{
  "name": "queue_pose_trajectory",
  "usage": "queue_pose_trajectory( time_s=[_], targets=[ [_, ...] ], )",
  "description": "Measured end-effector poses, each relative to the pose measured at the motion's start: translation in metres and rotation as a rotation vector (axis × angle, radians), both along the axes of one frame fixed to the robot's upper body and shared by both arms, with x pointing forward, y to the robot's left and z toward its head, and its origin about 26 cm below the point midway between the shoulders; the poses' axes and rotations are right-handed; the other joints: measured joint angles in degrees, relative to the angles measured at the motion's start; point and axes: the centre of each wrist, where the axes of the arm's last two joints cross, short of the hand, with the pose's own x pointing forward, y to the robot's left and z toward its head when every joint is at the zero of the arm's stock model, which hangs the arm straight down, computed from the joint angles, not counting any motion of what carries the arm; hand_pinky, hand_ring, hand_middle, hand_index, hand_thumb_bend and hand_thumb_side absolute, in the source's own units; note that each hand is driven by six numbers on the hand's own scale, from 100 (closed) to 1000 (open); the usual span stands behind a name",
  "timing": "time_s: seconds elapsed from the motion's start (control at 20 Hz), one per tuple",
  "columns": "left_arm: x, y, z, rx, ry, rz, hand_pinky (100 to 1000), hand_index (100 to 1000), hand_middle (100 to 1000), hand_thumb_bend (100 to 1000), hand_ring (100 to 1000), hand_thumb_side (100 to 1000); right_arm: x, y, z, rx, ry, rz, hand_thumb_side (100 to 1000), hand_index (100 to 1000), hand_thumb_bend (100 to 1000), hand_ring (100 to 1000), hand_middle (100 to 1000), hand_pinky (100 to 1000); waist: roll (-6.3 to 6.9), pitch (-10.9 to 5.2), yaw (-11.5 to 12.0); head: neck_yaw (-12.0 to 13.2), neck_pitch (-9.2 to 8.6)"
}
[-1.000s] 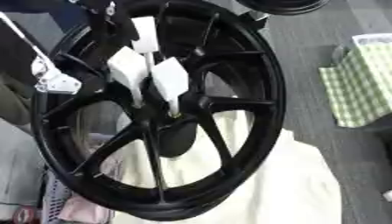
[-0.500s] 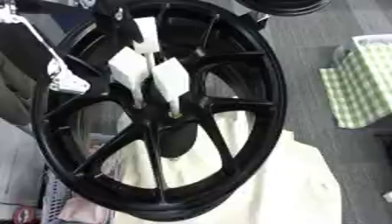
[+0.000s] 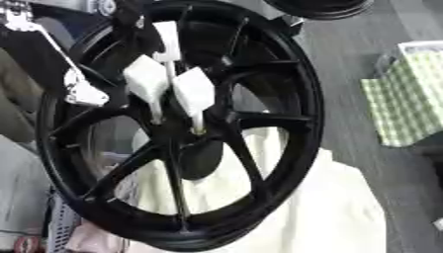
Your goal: Pull the pin out of the wheel hub.
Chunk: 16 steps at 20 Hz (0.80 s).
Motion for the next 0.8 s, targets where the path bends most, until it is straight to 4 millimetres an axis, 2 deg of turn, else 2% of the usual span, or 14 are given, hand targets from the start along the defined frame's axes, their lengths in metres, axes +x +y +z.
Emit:
queue_pose_trajectory(
  time_s=[0.45, 0.5, 0.55, 0.65, 0.7, 0.75, 0.8],
  targets=[
    [0.0072, 0.0002, -0.0031, 0.006, -0.005, 0.015, 753, 860, 752, 381, 679, 269, 0.0002, 0.001, -0.0011, 0.011, -0.003, 0.005, 523, 731, 100, 537, 582, 648, -0.19, 0.13, -0.2, 0.2, -0.48],
    [0.0078, 0.0001, -0.0034, 0.008, -0.007, 0.016, 698, 860, 751, 397, 593, 267, 0.0002, 0.001, -0.0012, 0.012, -0.004, 0.005, 523, 731, 100, 536, 582, 647, -0.22, 0.16, -0.2, 0.3, -0.48],
    [0.0086, 0.0006, -0.0036, 0.011, -0.011, 0.019, 672, 860, 750, 402, 566, 265, 0.0002, 0.001, -0.0012, 0.012, -0.004, 0.005, 523, 731, 100, 536, 582, 647, -0.24, 0.19, -0.3, 0.3, -0.48],
    [0.0092, 0.001, -0.0036, 0.018, -0.023, 0.021, 542, 858, 744, 427, 459, 270, 0.0003, 0.001, -0.0012, 0.013, -0.004, 0.006, 523, 731, 100, 536, 582, 647, -0.27, 0.26, -0.3, 0.3, -0.49],
    [0.0097, 0.0013, -0.0037, 0.022, -0.029, 0.024, 431, 856, 727, 446, 372, 285, 0.0003, 0.0011, -0.0012, 0.014, -0.004, 0.006, 523, 731, 100, 536, 582, 648, -0.27, 0.27, -0.3, 0.3, -0.49],
    [0.0099, 0.0015, -0.0036, 0.027, -0.037, 0.025, 385, 856, 711, 453, 338, 291, 0.0003, 0.0011, -0.0013, 0.014, -0.004, 0.007, 523, 731, 100, 536, 582, 648, -0.28, 0.27, -0.3, 0.4, -0.49],
    [0.01, 0.0016, -0.0035, 0.03, -0.044, 0.026, 265, 856, 683, 462, 284, 309, 0.0003, 0.0011, -0.0013, 0.014, -0.004, 0.007, 523, 730, 100, 535, 582, 648, -0.28, 0.27, -0.2, 0.4, -0.49]
  ],
)
